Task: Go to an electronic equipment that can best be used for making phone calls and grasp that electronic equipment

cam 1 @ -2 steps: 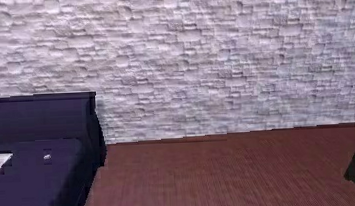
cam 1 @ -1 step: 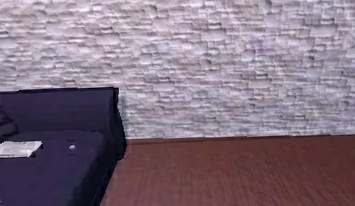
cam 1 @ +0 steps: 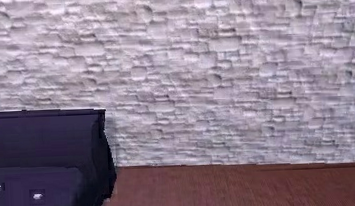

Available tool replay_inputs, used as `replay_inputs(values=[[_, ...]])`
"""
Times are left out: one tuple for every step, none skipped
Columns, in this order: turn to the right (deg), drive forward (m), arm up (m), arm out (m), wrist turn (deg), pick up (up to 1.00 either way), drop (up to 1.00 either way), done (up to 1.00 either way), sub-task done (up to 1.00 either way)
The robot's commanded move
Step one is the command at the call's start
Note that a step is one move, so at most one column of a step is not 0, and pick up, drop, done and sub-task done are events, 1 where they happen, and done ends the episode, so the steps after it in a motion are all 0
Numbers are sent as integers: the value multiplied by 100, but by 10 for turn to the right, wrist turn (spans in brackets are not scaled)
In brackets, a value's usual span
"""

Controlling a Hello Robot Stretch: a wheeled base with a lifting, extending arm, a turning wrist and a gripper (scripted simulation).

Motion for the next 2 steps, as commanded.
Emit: replay_inputs(values=[[-450,0,0,0,0,0,0,0,0],[-90,0,0,0,0,0,0,0,0]])
